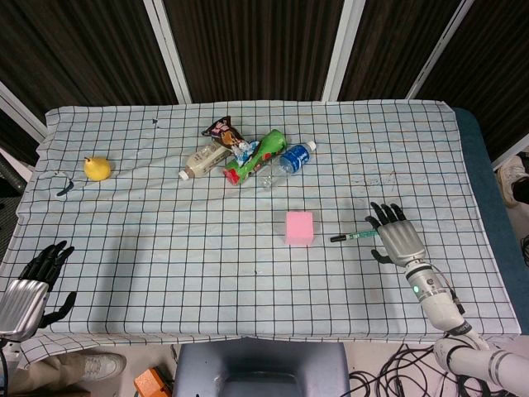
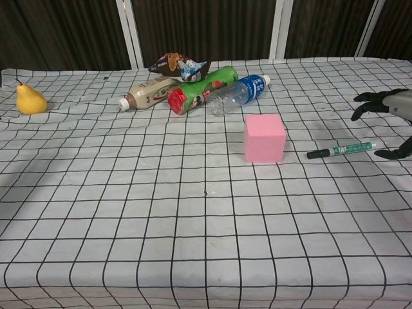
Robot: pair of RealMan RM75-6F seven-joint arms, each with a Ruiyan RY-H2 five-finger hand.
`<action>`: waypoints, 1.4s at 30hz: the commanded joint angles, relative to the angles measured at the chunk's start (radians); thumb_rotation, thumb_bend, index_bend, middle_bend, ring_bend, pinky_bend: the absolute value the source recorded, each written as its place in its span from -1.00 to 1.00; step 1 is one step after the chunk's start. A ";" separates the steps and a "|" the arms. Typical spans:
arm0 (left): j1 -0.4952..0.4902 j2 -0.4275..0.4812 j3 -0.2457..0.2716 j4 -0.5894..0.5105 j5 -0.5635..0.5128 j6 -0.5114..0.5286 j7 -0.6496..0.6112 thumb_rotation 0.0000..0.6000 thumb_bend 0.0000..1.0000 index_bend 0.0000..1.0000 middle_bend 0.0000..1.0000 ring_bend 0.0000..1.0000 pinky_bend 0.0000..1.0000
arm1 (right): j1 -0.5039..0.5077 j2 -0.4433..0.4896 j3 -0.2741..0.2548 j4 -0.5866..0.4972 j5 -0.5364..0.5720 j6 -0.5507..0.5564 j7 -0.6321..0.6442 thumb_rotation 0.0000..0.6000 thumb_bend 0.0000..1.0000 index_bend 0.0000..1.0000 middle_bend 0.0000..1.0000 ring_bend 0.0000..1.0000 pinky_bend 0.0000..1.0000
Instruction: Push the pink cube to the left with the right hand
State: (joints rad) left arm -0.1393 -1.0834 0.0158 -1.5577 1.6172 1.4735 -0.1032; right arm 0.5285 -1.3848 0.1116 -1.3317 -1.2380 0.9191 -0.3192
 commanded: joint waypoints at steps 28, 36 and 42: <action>-0.006 0.001 -0.012 0.011 -0.023 -0.010 -0.022 1.00 -0.19 -1.00 -1.00 -1.00 -0.66 | 0.126 -0.181 0.005 0.235 0.004 -0.092 -0.017 1.00 -0.11 0.17 -0.70 -1.00 -1.00; -0.005 0.000 -0.012 0.011 -0.023 -0.007 -0.023 1.00 -0.19 -1.00 -1.00 -1.00 -0.66 | 0.134 -0.198 -0.002 0.256 -0.004 -0.092 -0.008 1.00 -0.08 0.27 -0.70 -1.00 -1.00; -0.005 0.001 -0.011 0.011 -0.021 -0.008 -0.023 1.00 -0.20 -1.00 -1.00 -1.00 -0.66 | 0.131 -0.197 -0.007 0.259 -0.004 -0.087 -0.012 1.00 -0.08 0.35 -0.69 -1.00 -1.00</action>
State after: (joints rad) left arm -0.1446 -1.0827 0.0053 -1.5467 1.5962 1.4657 -0.1264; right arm 0.6600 -1.5819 0.1047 -1.0734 -1.2419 0.8316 -0.3310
